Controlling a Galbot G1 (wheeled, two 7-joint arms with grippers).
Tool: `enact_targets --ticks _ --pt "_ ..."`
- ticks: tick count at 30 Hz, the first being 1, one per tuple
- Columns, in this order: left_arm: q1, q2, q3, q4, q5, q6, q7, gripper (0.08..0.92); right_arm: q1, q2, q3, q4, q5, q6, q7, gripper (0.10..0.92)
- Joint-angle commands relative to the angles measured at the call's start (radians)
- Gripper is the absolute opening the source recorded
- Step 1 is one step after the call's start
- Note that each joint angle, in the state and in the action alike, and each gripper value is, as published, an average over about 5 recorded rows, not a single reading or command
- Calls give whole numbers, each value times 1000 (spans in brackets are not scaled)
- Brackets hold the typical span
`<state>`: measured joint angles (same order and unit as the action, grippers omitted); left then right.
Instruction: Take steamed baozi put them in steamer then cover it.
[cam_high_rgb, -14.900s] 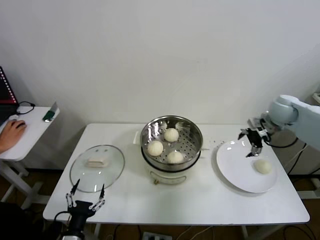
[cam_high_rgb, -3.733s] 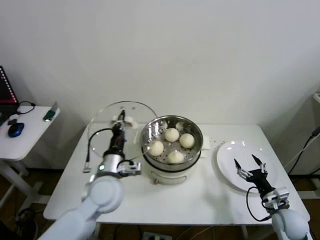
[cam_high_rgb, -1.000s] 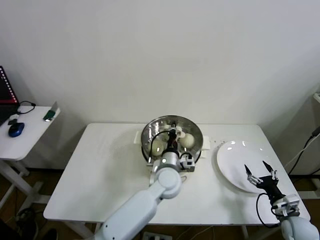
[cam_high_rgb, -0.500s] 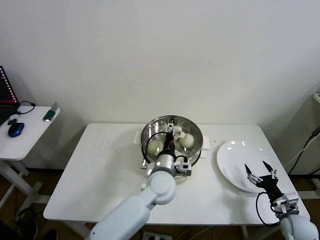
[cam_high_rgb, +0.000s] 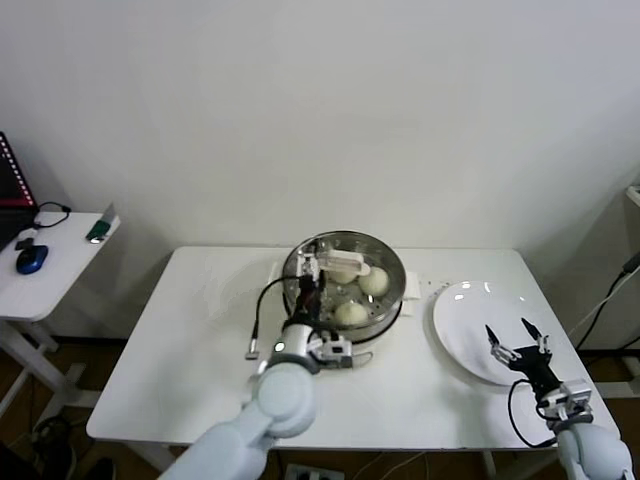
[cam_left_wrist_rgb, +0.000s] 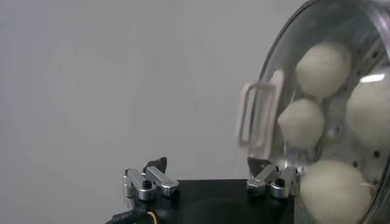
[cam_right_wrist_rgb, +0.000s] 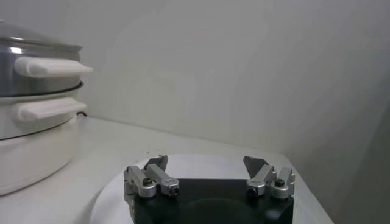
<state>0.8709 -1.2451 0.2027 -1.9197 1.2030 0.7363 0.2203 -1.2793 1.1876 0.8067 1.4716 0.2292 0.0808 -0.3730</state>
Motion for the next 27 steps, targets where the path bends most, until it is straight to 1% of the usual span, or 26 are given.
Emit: enact_targets --ticks 1,3,5,8,11,14,18,22,27 --pt "239 93 -416 -192 -412 -286 -226 823 0 -3 -6 3 -4 4 -3 823" --pt "295 98 -523 -194 -582 -347 -291 823 2 -2 -9 3 -5 7 -4 823" --pt "362 92 -630 -190 -719 -419 -332 823 2 -1 -11 8 -4 9 -5 823" --pt "467 69 -759 -163 -912 -550 -355 823 -1 0 -16 18 -3 15 -9 823" --pt "551 34 -834 -123 -1083 -673 -361 823 -3 3 -19 25 -2 24 -9 823" --pt "599 -4 -860 -79 -1190 -759 -358 823 -4 9 -19 31 0 30 -6 823" --pt "612 -62 -866 -5 -1225 -824 -355 823 -18 13 -18 49 9 36 -4 823" --pt "608 -100 -864 47 -1223 -846 -342 823 -35 17 -15 69 21 43 -4 823" --pt "611 -101 -854 81 -1213 -845 -329 823 -48 20 -9 84 42 51 -4 823"
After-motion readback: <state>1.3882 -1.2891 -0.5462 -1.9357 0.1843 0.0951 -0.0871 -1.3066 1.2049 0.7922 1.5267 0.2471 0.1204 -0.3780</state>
